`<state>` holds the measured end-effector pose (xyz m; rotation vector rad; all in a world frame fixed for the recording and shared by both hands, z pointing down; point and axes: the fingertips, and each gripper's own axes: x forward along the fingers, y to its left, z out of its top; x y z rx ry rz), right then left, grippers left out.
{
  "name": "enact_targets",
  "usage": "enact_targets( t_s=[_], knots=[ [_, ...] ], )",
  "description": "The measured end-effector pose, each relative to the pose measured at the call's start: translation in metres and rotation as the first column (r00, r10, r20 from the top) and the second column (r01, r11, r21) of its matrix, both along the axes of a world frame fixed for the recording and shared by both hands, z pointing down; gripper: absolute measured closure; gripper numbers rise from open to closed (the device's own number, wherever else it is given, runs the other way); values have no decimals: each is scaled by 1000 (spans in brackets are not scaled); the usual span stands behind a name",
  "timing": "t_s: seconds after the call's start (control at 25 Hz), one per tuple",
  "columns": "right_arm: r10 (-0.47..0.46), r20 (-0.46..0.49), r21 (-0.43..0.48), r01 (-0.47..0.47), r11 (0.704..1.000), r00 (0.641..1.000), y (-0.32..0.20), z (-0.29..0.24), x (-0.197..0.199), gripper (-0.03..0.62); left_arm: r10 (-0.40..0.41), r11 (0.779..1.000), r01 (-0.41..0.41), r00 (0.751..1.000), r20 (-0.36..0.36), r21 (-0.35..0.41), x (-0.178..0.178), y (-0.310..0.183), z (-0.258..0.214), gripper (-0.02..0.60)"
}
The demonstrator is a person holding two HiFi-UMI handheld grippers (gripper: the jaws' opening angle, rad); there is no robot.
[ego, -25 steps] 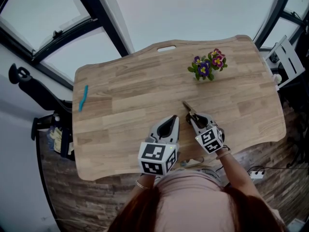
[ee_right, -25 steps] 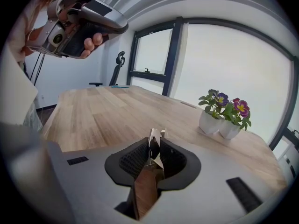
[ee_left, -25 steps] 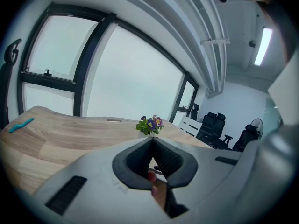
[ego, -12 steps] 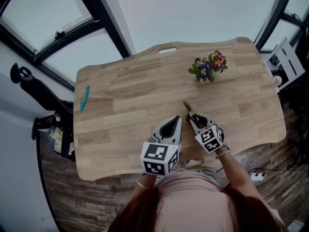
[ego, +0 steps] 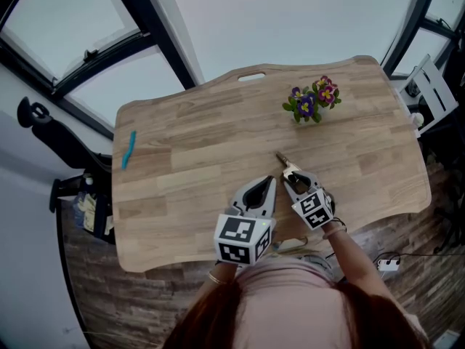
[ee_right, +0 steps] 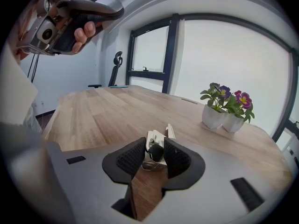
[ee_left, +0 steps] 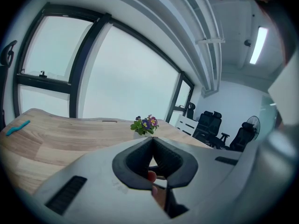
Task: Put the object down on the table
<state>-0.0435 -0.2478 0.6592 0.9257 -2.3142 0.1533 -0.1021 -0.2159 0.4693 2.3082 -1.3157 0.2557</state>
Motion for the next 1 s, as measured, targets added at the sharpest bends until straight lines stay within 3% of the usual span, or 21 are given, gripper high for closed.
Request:
enact_targets(
  t_s=[0.52,1.0],
  knots=[
    [8,47,12,-8,1000,999,10,-20,-1,497,-11,1000,11,1000,6,27,-3,5,-8,580],
    [51,151,56,-60,997,987,19,-60,15,497,-36,998,34,999,27,45,0,14,-15,580]
  ],
)
